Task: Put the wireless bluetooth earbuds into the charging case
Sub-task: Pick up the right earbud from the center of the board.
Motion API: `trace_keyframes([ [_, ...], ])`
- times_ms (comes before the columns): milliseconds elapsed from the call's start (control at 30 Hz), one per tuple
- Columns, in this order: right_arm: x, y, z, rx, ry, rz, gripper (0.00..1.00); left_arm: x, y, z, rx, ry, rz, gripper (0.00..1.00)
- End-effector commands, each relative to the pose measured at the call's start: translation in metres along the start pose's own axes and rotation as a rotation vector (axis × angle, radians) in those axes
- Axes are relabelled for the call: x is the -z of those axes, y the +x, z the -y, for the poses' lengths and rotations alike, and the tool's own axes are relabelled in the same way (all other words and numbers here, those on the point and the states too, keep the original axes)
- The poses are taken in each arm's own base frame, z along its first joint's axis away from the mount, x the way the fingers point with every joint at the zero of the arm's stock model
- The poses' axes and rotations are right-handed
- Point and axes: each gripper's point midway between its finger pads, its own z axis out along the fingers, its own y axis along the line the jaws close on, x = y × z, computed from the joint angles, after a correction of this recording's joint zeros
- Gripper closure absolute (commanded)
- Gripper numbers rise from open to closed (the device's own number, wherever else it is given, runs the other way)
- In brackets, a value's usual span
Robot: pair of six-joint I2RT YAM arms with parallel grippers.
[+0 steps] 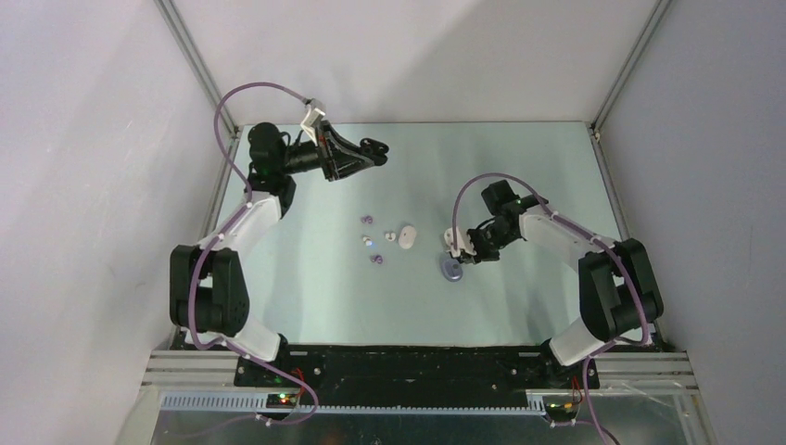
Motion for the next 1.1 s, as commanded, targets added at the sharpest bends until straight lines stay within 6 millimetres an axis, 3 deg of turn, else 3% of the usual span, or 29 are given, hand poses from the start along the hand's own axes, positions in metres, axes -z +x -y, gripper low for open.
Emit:
trace_keyframes([
  [0, -0.012, 0.006, 0.010, 0.151, -0.008, -0.008, 0.93, 0.005, -0.015, 0.009, -0.075, -0.020, 0.019, 1.00],
  [167, -0.021, 0.020, 0.022, 0.179, 0.011, -0.032, 0.90, 0.008, -0.011, 0.008, -0.070, -0.040, 0.009, 1.00],
  [333, -0.027, 0.027, 0.021, 0.208, -0.012, -0.043, 0.91, 0.009, -0.009, 0.008, -0.062, -0.050, 0.003, 1.00],
  [700, -0.033, 0.026, 0.018, 0.231, -0.035, -0.034, 0.90, 0.009, -0.007, 0.006, -0.051, -0.057, -0.001, 1.00],
  [1067, -0.040, 0.031, 0.016, 0.256, -0.070, -0.045, 0.79, 0.009, -0.006, 0.002, -0.043, -0.061, -0.008, 1.00],
])
